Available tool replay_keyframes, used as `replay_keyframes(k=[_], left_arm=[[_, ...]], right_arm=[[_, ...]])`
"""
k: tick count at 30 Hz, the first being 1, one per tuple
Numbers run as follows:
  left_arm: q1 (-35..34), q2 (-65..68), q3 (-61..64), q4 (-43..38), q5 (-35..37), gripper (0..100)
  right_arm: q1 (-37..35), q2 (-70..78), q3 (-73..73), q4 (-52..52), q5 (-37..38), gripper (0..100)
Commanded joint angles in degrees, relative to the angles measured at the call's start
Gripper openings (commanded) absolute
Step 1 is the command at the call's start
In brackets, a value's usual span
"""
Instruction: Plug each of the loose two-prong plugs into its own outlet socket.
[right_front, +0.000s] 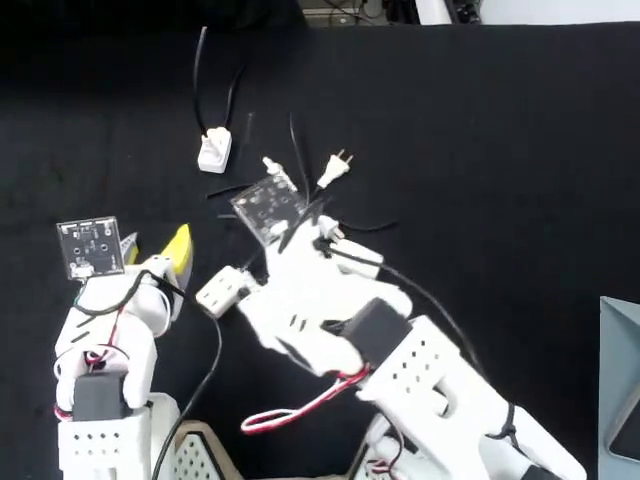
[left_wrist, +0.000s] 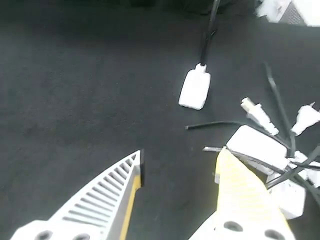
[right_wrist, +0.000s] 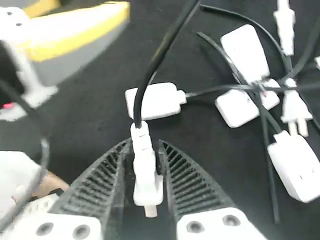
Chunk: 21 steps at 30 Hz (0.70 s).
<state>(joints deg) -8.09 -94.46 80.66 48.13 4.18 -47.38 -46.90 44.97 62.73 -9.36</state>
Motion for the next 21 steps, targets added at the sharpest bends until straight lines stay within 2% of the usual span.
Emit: replay_keyframes(k=[1, 8, 11, 16, 21], left_arm=[[4.26, -0.26, -0.48, -1.23, 0.44, 24], [12.0, -0.35, -1.71, -1.05, -0.18, 24], [13.93, -0.35, -2.68, -1.05, -3.25, 24], [15.96, -0.35, -4.44, -0.97, -4.22, 24], [18.07, -0.35, -8.13, 4.48, -4.22, 24]], right_arm=[[-2.37, -0.92, -0.04, -2.73, 0.0, 1.1], [-2.55, -0.66, 0.4, -3.43, 0.0, 1.1], [-2.55, -0.66, 1.45, -3.52, 0.09, 1.1], [-2.2, -0.66, 4.0, -6.95, 0.18, 1.1], [-2.2, -0.66, 4.35, -7.3, 0.18, 1.1]])
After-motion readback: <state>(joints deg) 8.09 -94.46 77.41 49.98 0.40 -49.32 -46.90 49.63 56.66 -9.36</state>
